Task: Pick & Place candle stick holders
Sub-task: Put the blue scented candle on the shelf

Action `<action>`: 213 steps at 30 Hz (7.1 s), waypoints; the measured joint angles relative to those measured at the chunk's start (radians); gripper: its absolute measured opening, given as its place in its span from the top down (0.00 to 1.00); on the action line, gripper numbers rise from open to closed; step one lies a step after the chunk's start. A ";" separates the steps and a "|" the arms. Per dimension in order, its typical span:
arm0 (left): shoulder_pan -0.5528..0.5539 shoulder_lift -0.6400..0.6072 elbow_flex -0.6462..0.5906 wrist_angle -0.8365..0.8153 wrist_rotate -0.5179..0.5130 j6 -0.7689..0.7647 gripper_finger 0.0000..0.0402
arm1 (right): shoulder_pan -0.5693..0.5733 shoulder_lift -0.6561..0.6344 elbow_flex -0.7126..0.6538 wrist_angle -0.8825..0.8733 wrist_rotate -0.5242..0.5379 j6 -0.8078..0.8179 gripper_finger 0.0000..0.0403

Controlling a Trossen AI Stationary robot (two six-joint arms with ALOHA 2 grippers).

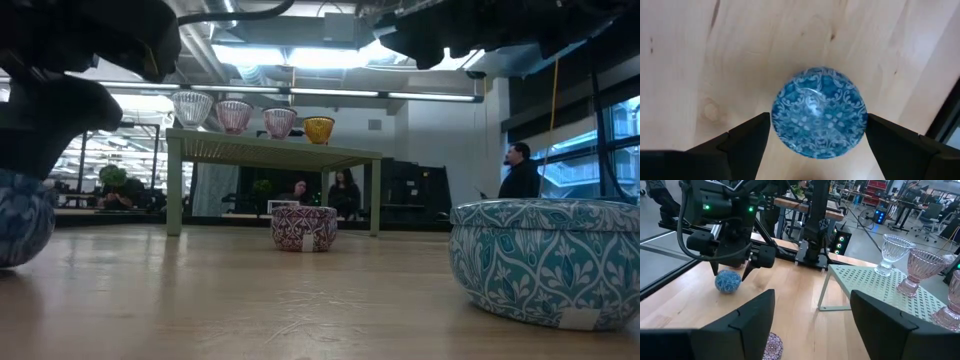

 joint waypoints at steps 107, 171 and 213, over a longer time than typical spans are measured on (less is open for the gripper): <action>0.054 0.099 0.198 -0.156 -0.204 0.241 0.24 | 0.000 0.000 0.000 -0.008 0.000 0.000 0.35; 0.563 -0.166 0.519 -0.779 -0.453 0.852 0.24 | 0.000 0.000 0.000 -0.051 -0.024 -0.023 0.34; 0.775 -0.345 0.092 -0.361 -0.339 0.959 0.24 | 0.000 0.000 0.000 -0.045 -0.024 -0.027 0.34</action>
